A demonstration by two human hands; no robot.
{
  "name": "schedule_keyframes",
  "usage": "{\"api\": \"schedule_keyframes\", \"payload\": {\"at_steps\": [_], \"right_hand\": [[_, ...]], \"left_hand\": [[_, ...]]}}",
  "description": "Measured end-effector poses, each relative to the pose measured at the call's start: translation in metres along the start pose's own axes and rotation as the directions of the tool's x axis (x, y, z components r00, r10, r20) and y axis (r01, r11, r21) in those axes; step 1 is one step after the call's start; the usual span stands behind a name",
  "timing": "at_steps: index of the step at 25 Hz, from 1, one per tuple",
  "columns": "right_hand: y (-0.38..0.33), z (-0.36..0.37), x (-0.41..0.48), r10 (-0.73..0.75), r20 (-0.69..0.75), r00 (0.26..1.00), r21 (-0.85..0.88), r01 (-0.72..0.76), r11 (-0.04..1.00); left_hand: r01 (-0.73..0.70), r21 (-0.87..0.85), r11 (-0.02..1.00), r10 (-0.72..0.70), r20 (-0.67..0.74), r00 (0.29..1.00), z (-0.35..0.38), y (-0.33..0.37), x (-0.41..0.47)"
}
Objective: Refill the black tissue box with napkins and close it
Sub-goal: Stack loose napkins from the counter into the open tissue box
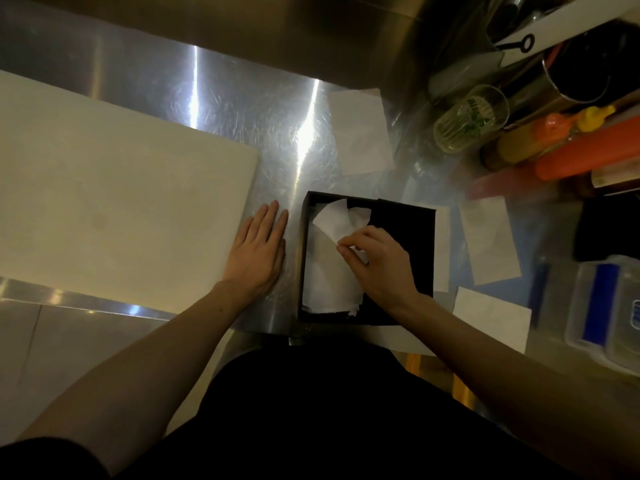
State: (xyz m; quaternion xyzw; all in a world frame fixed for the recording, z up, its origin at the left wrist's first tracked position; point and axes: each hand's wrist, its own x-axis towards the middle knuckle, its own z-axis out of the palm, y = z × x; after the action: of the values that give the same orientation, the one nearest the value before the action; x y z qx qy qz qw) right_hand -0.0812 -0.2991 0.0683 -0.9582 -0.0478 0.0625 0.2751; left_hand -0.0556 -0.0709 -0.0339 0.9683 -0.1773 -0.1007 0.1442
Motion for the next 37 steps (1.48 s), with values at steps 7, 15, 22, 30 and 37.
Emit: {"api": "schedule_keyframes", "payload": {"at_steps": [7,15,22,30,37], "right_hand": [[-0.037,-0.056,-0.007,-0.006,-0.172,0.985,0.206,0.042,0.978],[-0.002,-0.01,0.0,0.048,0.014,0.999,-0.061,-0.047,0.997],[0.01,0.009,0.012,-0.052,0.064,0.997,-0.369,0.072,0.927],[-0.003,-0.001,0.02,-0.018,0.287,0.958,-0.276,0.101,0.956],[0.0,0.003,0.047,0.116,0.393,0.912,-0.311,0.013,0.95]], "left_hand": [[-0.003,0.012,1.0,0.003,-0.006,1.0,0.0,0.0,-0.002],[0.003,0.002,1.0,-0.003,-0.018,1.0,-0.001,0.002,-0.002],[0.004,0.001,1.0,-0.004,-0.013,1.0,0.001,0.001,-0.001],[0.005,-0.005,1.0,-0.006,-0.017,1.0,-0.001,0.001,-0.001],[0.002,0.006,1.0,-0.002,-0.012,1.0,0.001,0.0,-0.001]]}}
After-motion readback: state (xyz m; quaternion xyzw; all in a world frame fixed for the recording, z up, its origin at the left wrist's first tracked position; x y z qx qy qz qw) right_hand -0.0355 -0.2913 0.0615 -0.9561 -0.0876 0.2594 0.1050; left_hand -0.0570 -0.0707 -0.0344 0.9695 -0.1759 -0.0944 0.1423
